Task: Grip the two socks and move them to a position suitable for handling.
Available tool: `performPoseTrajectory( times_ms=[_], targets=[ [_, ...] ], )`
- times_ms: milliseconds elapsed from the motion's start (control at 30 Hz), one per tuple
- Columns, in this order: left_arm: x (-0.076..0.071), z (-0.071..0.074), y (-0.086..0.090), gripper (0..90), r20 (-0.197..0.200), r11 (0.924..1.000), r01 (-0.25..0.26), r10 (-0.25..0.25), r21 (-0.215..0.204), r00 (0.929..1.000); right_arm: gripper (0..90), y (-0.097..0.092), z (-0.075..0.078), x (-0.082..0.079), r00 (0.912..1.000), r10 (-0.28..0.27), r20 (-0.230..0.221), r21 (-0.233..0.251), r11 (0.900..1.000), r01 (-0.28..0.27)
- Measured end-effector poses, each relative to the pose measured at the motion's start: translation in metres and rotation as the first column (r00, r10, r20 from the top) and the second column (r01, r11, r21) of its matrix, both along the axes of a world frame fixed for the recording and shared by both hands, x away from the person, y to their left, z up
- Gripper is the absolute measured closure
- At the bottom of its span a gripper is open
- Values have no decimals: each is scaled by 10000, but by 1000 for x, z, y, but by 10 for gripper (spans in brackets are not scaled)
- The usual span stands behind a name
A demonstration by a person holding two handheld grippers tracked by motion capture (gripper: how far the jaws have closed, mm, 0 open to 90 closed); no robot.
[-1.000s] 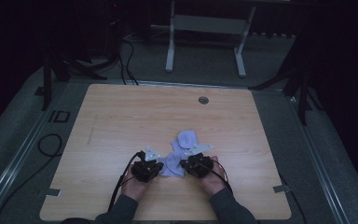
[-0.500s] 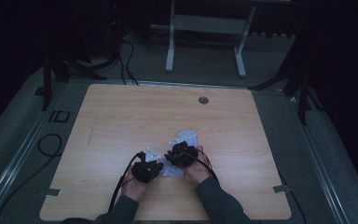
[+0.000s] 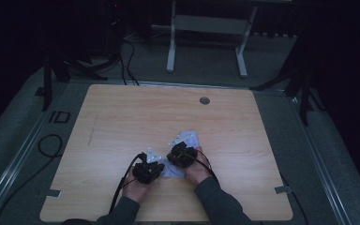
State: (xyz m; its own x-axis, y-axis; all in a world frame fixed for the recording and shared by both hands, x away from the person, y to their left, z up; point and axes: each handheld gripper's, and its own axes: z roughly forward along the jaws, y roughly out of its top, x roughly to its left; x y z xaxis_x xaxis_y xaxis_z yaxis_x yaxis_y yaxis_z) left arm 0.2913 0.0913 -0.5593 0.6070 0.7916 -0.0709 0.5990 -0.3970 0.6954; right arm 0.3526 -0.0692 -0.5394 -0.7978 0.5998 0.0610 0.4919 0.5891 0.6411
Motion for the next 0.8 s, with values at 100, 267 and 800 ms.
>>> performPoseTrajectory(
  times_ms=[100,267,800],
  targets=[
    [0,0,0,900,-13,10000,-43,43,-50,10000,886,-5,9,-3,9999,96,104,271,9996,-98],
    [0,0,0,900,-21,9999,-86,86,-66,10000,885,-19,23,-10,9994,238,260,620,9978,-254],
    [0,0,0,900,-74,9999,-148,147,-90,9999,892,-91,26,-33,9982,-528,291,1211,9914,489]
  ],
)
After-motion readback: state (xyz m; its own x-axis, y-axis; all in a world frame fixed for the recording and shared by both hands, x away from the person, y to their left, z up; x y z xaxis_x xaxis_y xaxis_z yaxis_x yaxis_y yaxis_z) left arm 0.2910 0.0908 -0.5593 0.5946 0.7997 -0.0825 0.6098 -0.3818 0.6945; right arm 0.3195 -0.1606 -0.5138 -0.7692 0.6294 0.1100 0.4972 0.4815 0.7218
